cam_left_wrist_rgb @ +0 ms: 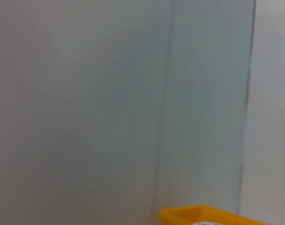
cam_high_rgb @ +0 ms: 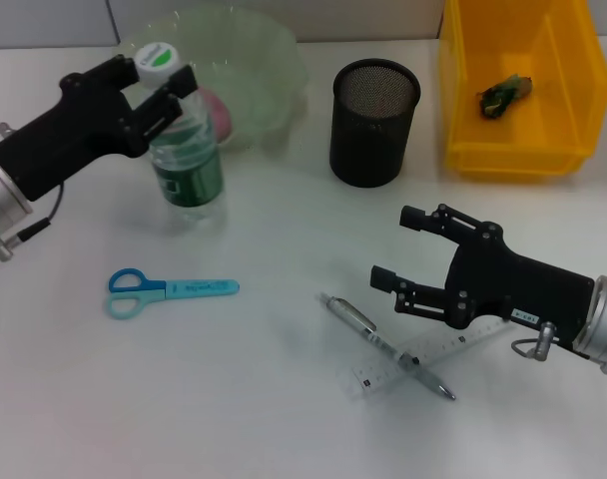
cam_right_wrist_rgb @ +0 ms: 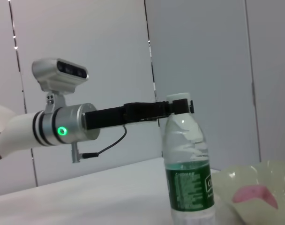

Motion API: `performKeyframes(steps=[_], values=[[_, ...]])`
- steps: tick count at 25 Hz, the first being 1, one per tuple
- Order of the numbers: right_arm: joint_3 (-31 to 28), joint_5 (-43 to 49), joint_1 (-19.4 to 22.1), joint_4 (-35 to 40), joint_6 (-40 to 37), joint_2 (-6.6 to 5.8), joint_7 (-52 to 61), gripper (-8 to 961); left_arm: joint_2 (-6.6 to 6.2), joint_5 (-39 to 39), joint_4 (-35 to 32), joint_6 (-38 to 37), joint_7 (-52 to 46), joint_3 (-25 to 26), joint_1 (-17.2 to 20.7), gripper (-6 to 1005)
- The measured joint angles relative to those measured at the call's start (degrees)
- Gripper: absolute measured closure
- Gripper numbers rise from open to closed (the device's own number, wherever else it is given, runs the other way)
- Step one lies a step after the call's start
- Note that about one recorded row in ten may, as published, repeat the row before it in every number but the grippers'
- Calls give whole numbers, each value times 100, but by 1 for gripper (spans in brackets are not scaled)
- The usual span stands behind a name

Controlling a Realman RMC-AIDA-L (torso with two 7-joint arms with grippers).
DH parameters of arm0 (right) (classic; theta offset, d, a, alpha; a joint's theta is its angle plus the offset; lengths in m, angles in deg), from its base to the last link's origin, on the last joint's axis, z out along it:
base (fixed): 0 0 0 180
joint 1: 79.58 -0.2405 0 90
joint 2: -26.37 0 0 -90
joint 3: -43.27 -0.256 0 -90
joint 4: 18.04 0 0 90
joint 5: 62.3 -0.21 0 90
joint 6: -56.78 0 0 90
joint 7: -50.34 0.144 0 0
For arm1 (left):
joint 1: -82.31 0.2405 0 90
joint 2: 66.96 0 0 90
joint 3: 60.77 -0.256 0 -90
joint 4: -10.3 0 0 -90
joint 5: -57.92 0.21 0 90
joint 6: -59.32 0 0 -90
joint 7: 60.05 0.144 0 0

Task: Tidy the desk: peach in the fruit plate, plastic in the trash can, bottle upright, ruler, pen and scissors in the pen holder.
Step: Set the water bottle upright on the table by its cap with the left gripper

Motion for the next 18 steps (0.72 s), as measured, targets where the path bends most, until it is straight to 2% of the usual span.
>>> performKeyframes(steps=[8, 18], values=[[-1, 148, -9, 2, -8, -1, 69, 122, 1, -10, -276, 487, 102, 227, 85, 558], [-1, 191, -30, 19, 111, 0, 167, 122, 3, -21, -300, 636, 281, 393, 104, 559]])
